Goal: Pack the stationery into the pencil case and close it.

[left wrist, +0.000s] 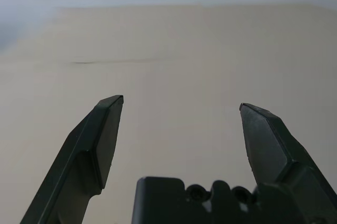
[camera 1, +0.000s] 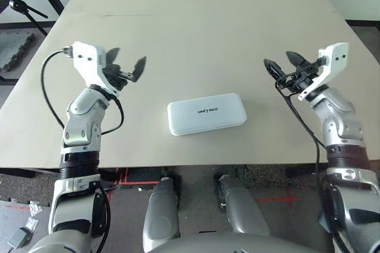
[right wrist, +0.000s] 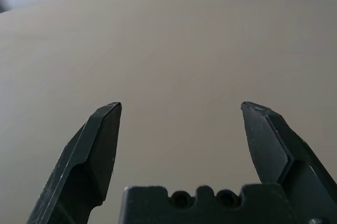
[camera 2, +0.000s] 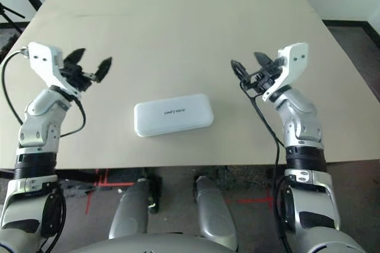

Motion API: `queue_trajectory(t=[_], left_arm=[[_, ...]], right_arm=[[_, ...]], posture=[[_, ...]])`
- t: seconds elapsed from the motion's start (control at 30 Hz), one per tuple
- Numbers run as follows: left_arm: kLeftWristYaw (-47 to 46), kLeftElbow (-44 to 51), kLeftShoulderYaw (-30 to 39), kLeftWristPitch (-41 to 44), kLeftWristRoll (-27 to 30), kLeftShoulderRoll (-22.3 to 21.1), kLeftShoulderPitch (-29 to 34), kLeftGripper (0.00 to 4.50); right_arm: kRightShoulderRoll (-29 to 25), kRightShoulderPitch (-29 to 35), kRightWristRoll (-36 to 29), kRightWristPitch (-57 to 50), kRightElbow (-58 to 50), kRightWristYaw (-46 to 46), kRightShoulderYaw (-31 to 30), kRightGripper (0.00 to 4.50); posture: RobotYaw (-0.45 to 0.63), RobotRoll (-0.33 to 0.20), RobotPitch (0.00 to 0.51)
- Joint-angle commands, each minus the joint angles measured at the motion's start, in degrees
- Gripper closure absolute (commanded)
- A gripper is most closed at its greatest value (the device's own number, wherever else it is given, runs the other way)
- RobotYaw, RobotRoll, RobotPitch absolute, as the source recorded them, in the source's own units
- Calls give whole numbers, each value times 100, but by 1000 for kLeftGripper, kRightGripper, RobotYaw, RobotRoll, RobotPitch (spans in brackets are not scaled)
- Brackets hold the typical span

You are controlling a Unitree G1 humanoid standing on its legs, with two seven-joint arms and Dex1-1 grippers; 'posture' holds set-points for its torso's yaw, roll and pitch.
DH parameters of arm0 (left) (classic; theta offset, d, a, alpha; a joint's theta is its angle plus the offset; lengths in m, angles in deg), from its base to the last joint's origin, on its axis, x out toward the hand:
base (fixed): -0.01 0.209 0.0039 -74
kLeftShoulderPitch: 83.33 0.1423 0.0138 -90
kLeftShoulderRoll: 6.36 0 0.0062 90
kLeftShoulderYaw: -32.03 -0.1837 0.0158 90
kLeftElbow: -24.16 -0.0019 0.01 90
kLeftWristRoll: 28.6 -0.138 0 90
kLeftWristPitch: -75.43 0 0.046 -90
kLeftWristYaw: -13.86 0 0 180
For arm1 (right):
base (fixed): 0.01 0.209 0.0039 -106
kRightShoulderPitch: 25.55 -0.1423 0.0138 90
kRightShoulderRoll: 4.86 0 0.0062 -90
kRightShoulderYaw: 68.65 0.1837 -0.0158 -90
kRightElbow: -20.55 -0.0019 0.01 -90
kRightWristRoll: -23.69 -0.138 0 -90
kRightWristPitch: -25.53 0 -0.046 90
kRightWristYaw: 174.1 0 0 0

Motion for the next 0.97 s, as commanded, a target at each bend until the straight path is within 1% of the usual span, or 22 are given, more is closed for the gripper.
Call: queue_trajectory(t=[0.03, 0.2, 0.4, 0.7, 0.97], left_arm=[[-294, -593, 180, -466, -103, -48, -114, 37], [-423, -1215, 248, -873, -94, -134, -309, 37], [-454, -1588, 201, -1093, -85, -163, -425, 37], [-432, -1728, 110, -1061, -96, -173, -475, 37], [-508, -1595, 148, -993, -75, -206, -313, 37]], right_arm=[[97, -142, 224, 689, 616, -719, 257, 0], [51, -387, 308, 1275, 1165, -1332, 443, 0], [-141, -714, 232, 1481, 1608, -1553, 585, 0], [-183, -812, 153, 1293, 1623, -1452, 563, 0], [-139, -798, 168, 1155, 1575, -1419, 506, 0]], posture=[[-25, 0, 142], [-40, 0, 123], [-52, 0, 115], [-55, 0, 126], [-43, 0, 136]])
